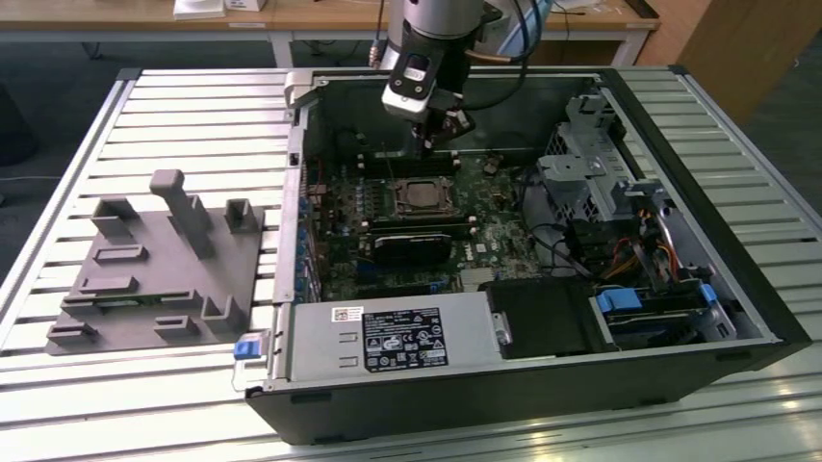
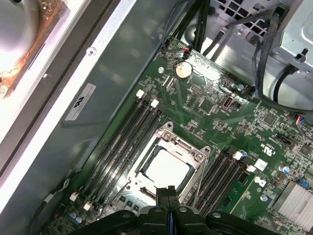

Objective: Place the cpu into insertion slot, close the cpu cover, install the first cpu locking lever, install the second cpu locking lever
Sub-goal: 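Install the first cpu locking lever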

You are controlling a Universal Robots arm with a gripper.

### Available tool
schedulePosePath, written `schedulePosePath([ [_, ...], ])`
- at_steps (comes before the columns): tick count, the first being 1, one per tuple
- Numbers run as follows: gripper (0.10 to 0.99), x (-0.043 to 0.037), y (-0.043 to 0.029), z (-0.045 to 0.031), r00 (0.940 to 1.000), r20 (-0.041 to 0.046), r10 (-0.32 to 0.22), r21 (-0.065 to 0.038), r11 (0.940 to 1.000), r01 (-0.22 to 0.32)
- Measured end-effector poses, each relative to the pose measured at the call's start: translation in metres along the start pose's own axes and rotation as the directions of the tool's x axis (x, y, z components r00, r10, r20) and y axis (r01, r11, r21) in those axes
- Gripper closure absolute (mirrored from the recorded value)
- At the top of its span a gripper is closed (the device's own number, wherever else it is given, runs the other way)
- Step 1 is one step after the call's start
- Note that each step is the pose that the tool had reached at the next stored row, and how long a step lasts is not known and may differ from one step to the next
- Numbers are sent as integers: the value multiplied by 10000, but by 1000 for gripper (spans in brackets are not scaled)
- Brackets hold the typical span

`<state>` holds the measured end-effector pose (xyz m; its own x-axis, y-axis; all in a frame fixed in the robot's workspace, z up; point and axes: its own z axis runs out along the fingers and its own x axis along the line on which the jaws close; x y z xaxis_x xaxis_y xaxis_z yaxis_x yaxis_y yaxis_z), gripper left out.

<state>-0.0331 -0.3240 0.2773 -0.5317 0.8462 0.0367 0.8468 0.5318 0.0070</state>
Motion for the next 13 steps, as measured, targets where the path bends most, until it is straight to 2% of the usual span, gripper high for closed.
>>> schedulePosePath([
  [13, 980, 0, 0, 0, 9981, -5, -623, 22, 9981, 623],
])
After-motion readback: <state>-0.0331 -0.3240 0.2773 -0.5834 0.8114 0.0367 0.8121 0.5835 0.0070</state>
